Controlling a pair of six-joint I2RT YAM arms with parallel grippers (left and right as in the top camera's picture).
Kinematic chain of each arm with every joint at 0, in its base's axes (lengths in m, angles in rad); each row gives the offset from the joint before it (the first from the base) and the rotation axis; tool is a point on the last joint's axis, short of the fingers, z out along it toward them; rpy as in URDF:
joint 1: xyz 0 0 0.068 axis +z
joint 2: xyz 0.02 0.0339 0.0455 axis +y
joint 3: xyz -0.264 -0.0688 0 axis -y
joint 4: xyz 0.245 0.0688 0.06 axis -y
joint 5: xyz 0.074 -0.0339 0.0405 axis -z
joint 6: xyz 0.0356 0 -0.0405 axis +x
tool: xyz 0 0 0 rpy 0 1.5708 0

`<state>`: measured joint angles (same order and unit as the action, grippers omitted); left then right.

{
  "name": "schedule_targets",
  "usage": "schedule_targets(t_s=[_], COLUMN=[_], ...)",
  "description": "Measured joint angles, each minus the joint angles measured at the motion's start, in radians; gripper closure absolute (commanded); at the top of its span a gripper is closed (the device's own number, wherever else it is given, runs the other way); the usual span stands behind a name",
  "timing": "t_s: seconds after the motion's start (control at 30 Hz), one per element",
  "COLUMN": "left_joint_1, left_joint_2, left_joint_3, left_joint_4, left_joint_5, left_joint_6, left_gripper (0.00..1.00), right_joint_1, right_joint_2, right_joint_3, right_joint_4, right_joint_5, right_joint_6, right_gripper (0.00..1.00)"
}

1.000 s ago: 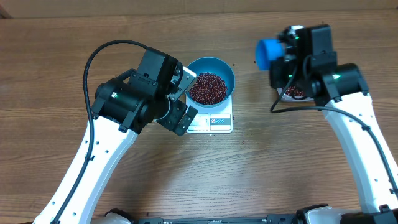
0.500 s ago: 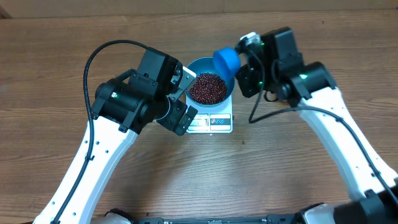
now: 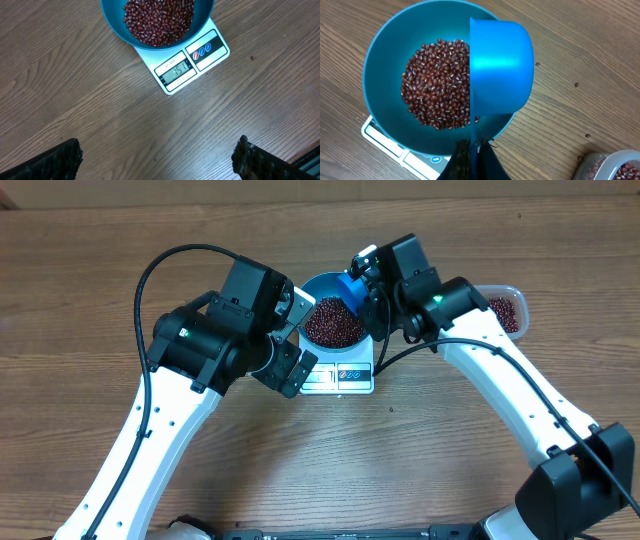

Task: Scoop item into bowl and weigh 150g on scale
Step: 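Carry the scoop back over the teal bowl with the right gripper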

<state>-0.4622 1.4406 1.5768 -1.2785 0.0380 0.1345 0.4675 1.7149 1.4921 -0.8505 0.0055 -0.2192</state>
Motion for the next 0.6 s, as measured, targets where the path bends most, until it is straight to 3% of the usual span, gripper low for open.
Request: schedule_targets(t_s=[0.6], left_joint_1=[0.000], left_joint_2=[0.000], left_joint_3=[0.000], left_joint_4=[0.000], left_joint_5=[0.000], left_joint_6=[0.000], left_gripper=[0.00], right_joint_1=[0.086], right_joint_2=[0.064], right_joint_3=[0.000], right_joint_4=[-0.019], right_joint_5=[0.130], right_joint_6=[-0.021], right_gripper=[0.96])
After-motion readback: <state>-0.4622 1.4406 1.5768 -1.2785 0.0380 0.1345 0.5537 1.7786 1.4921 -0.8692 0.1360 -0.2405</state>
